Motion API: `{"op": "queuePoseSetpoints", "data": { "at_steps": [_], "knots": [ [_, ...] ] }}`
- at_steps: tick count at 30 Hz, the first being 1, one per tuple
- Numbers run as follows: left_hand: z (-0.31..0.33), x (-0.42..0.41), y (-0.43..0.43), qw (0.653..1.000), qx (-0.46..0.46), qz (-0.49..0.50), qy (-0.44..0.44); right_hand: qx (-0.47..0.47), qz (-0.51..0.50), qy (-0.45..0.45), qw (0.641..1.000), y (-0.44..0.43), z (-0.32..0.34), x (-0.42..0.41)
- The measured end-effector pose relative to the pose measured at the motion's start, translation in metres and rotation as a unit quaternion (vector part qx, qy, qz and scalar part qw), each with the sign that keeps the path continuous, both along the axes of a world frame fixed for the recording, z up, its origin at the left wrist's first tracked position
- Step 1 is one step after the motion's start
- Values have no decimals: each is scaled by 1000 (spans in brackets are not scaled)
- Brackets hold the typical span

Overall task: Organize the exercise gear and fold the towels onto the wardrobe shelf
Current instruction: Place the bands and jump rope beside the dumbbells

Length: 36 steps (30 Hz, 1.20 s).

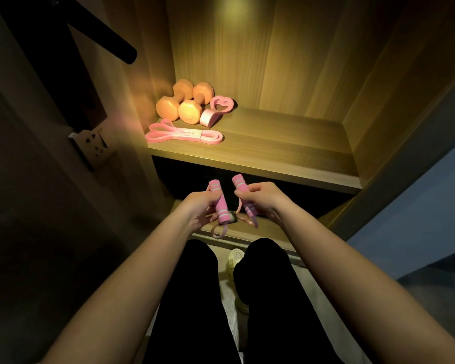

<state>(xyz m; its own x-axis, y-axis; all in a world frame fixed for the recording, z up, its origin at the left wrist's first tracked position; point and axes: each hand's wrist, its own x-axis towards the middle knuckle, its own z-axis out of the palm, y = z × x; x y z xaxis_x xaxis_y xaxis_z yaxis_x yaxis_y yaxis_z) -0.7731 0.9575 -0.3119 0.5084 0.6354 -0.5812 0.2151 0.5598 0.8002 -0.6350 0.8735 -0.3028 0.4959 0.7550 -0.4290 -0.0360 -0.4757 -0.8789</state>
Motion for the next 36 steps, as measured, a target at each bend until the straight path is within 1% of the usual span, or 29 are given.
{"op": "queuePoseSetpoints", "data": {
  "at_steps": [4,6,8,11,16,18,21,24,25,26,28,31,34,36],
  "knots": [
    [-1,-2,2,999,8,-33,-6,1,16,-22,1000,2,-6,-4],
    [-2,-4,1,998,16,-50,-24,11,17,-36,999,3,-6,-4],
    [-4,-4,2,998,27,-35,-39,18,19,-46,999,3,-5,-4],
    [-7,-5,3,997,63,-3,-38,14,33,-59,998,1,-4,-3],
    [-7,-7,1,995,93,-12,-35,4,49,-69,996,-2,-2,-6],
    [-5,-8,2,993,114,-27,-32,0,44,-50,998,-2,-1,-5],
    [-5,-9,6,983,171,-60,-2,-2,42,-13,999,-5,1,-3],
    [-12,-14,16,956,278,-68,68,19,22,53,998,-4,5,2],
    [-18,-18,20,948,299,-64,93,26,16,73,997,-3,8,4],
    [-24,-23,24,944,304,-62,113,33,14,93,995,-2,12,7],
    [-38,-32,29,948,278,-75,132,50,13,131,990,0,25,12],
    [-49,-36,28,959,241,-109,99,79,21,193,978,0,50,21],
    [-43,-27,25,956,271,-109,22,96,33,246,964,-4,72,32],
    [-34,-17,26,946,304,-107,-14,114,11,285,952,-8,81,39]
  ]
}}
